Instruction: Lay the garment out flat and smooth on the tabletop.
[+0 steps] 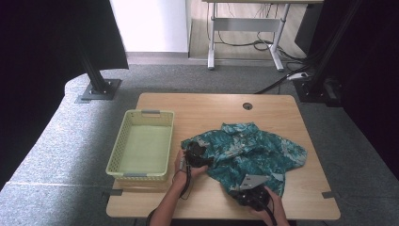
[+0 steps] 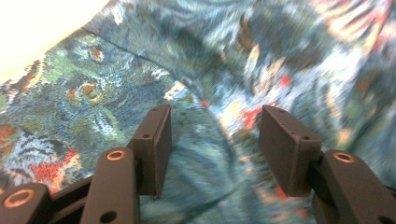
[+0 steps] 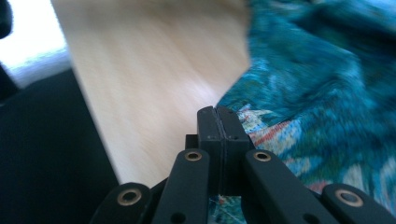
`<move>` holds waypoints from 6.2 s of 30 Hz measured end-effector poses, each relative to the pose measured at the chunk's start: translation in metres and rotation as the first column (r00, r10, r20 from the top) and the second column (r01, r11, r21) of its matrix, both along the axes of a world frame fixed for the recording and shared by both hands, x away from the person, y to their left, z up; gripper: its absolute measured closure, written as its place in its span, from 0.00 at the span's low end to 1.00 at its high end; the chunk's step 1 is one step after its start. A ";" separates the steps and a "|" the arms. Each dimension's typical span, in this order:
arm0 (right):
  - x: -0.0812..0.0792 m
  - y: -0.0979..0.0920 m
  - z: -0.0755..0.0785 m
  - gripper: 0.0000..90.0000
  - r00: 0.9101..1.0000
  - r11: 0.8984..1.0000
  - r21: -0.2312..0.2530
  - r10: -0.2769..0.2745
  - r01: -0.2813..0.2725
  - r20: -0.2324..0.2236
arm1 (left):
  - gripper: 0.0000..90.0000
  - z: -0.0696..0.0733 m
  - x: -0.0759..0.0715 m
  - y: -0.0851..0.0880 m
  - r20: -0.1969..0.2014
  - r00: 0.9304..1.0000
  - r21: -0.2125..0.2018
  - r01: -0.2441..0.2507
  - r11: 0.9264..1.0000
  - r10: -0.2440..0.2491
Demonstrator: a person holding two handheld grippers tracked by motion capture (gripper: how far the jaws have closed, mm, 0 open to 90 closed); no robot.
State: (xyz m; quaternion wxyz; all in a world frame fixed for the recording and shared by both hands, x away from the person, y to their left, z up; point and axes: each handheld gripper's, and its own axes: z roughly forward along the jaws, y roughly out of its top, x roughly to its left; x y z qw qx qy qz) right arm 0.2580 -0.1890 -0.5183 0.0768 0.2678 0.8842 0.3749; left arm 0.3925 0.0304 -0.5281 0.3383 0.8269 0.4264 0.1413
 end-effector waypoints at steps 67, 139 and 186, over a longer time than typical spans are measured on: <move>0.081 -0.158 -0.031 0.50 0.813 0.807 0.102 -0.572 0.582 -0.110 | 0.50 -0.014 -0.092 -0.033 0.018 0.962 0.072 0.272 0.960 -0.274; 0.081 -0.121 -0.026 0.48 0.860 0.860 -0.012 -0.510 0.510 0.010 | 0.44 -0.014 -0.012 -0.008 0.005 0.991 0.013 0.136 0.991 -0.136; 0.056 -0.116 -0.030 0.48 0.887 0.887 -0.012 -0.461 0.462 0.041 | 0.43 -0.020 -0.034 -0.003 0.058 0.988 0.002 0.146 0.989 -0.146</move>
